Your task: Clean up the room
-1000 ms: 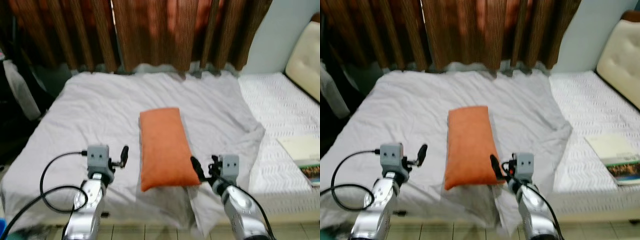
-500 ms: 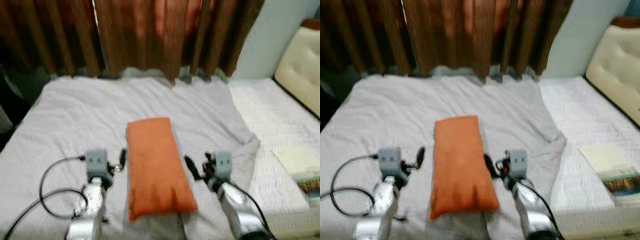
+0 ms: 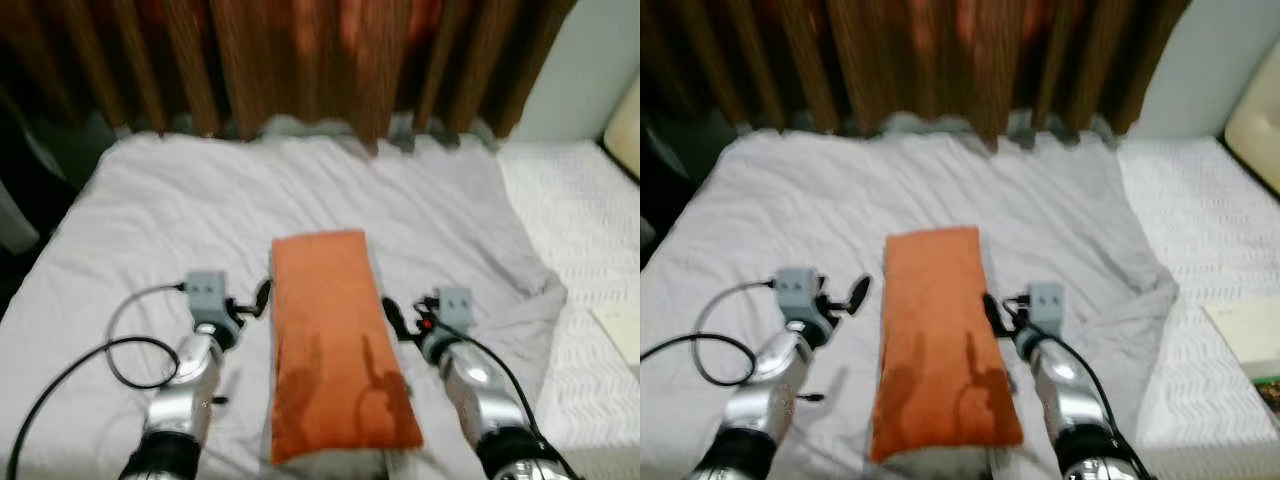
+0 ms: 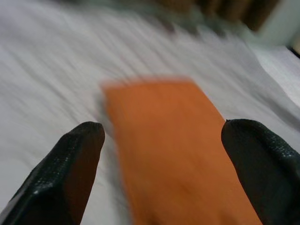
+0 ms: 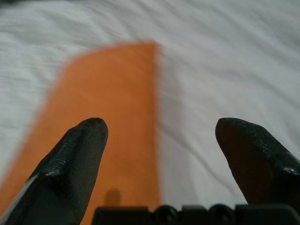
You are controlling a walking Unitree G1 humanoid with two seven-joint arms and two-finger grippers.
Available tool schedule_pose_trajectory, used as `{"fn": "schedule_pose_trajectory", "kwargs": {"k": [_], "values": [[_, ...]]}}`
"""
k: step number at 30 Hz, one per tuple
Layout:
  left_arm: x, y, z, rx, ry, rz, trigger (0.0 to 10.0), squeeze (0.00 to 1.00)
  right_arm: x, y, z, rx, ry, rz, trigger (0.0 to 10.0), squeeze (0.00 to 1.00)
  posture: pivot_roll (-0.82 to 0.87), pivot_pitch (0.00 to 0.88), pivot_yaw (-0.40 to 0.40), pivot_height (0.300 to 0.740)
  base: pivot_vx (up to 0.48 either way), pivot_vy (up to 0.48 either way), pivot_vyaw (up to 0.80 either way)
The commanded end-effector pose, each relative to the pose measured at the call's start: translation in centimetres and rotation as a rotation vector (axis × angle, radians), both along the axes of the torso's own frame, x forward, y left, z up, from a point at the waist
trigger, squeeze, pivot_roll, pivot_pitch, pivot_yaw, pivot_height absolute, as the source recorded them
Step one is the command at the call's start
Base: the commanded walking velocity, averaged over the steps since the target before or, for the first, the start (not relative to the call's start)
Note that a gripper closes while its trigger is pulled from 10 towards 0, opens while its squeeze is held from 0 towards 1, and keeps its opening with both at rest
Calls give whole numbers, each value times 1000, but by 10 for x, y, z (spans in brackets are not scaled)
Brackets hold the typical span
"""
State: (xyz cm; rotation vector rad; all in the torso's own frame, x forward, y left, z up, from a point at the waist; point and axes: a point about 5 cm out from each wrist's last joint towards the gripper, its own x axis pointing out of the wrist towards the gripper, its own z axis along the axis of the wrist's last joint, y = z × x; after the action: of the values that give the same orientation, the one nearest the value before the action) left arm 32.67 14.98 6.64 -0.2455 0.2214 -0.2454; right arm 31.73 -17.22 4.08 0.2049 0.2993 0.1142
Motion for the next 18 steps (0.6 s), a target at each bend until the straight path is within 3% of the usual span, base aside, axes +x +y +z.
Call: {"fn": "schedule_pose_trajectory", "kwargs": {"k": [1,2,3,11,18], "values": [[-3,7,-14,-63,100,15,10000,0,2,2,-3,56,41,-30,10000,0,25,277,-22,740,0,0,0],[-3,7,-14,-63,100,15,10000,0,2,2,-3,56,41,-30,10000,0,25,277,-22,740,0,0,0],[3,6,-10,-113,112,8,10000,0,6,2,1,71,39,-28,10000,0,-6,371,-19,740,0,0,0],[24,1,12,-224,52,-20,10000,0,25,8,23,132,-28,-22,10000,0,-37,533,-23,740,0,0,0],[23,10,11,-224,53,7,10000,0,23,23,19,179,-13,6,10000,0,-30,581,-10,740,0,0,0]]}}
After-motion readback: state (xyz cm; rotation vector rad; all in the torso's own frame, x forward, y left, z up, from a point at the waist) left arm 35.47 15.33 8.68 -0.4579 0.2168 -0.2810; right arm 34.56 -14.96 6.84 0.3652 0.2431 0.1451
